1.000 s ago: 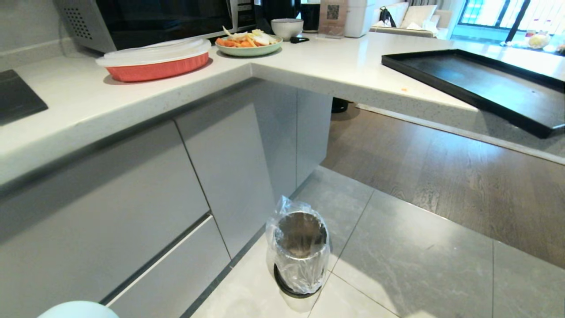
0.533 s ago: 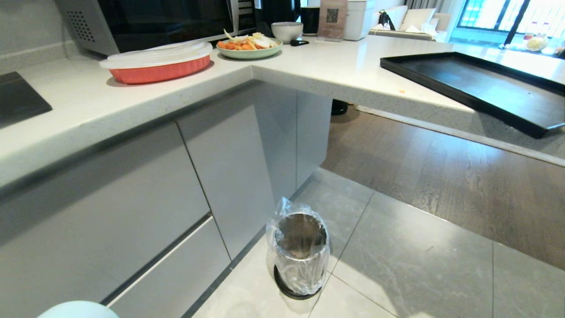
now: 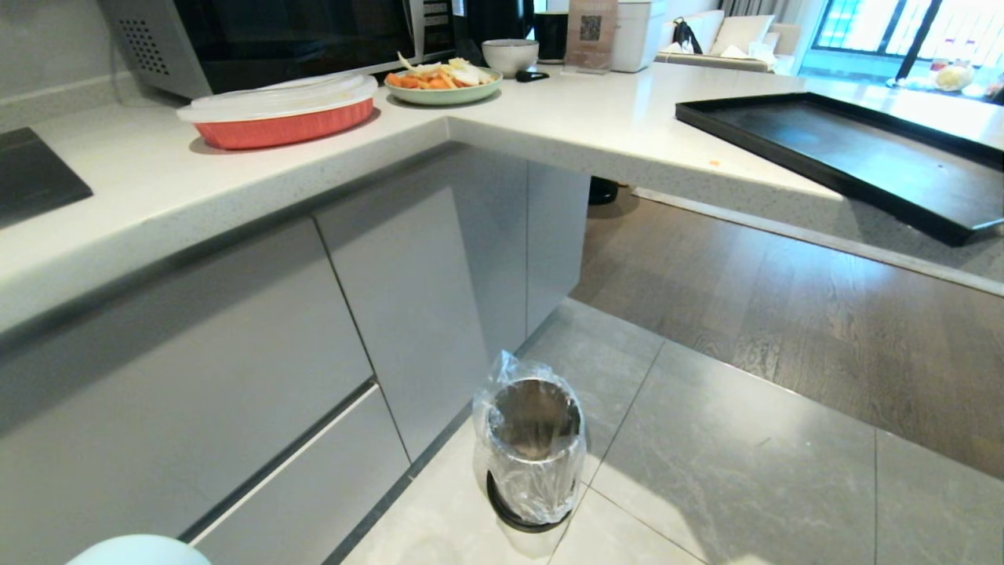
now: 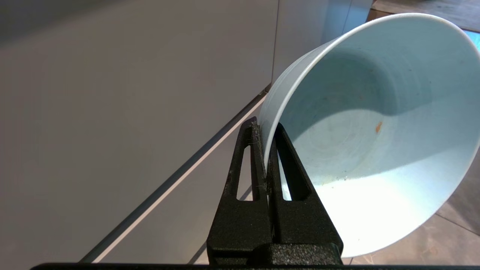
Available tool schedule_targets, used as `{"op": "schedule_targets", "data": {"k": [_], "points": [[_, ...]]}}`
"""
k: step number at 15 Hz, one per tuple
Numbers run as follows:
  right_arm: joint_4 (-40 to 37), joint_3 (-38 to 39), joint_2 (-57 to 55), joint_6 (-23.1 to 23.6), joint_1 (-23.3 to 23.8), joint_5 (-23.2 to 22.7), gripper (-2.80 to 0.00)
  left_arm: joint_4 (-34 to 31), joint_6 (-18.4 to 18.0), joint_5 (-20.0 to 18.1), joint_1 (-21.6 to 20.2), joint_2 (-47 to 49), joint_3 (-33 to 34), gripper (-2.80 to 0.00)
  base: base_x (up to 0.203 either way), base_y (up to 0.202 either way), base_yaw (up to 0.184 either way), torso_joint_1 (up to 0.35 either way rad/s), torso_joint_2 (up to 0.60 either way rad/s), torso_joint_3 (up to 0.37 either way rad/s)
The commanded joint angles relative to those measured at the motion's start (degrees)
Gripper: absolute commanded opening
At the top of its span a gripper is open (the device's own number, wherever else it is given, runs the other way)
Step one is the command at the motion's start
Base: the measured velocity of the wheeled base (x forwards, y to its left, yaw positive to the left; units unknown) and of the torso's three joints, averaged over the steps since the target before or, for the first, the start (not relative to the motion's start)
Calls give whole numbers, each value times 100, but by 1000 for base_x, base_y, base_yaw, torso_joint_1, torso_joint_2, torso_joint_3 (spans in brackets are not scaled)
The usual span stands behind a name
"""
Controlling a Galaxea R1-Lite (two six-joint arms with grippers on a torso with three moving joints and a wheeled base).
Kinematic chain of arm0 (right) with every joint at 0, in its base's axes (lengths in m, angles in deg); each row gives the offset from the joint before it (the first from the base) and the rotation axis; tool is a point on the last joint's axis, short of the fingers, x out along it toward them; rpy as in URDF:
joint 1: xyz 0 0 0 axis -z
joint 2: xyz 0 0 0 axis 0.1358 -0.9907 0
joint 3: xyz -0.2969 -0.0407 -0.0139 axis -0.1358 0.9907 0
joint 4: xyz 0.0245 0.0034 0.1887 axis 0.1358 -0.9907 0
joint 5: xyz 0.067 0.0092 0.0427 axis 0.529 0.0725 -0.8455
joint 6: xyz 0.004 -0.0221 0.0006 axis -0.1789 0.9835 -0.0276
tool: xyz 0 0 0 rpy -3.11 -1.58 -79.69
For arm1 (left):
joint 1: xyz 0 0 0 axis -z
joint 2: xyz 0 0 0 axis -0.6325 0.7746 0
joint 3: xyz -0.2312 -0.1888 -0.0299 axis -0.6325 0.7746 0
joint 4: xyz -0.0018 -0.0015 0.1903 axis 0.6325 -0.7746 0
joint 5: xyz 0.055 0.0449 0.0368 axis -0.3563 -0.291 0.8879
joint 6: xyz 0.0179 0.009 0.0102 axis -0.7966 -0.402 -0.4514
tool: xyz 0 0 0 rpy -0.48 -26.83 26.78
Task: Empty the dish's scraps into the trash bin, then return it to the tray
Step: Put the bowl back to the table
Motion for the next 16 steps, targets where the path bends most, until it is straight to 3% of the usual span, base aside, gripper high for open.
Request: {"op": "schedule_targets", "data": {"k": [1, 16], "points": [[5, 0, 2, 0, -1, 2, -280, 2, 2, 2, -2, 4, 0, -280, 0, 0, 0, 0, 0, 0], [13, 0, 2, -9, -1, 2, -280, 2, 2, 2, -2, 4, 0, -280, 0, 0, 0, 0, 0, 0]]}}
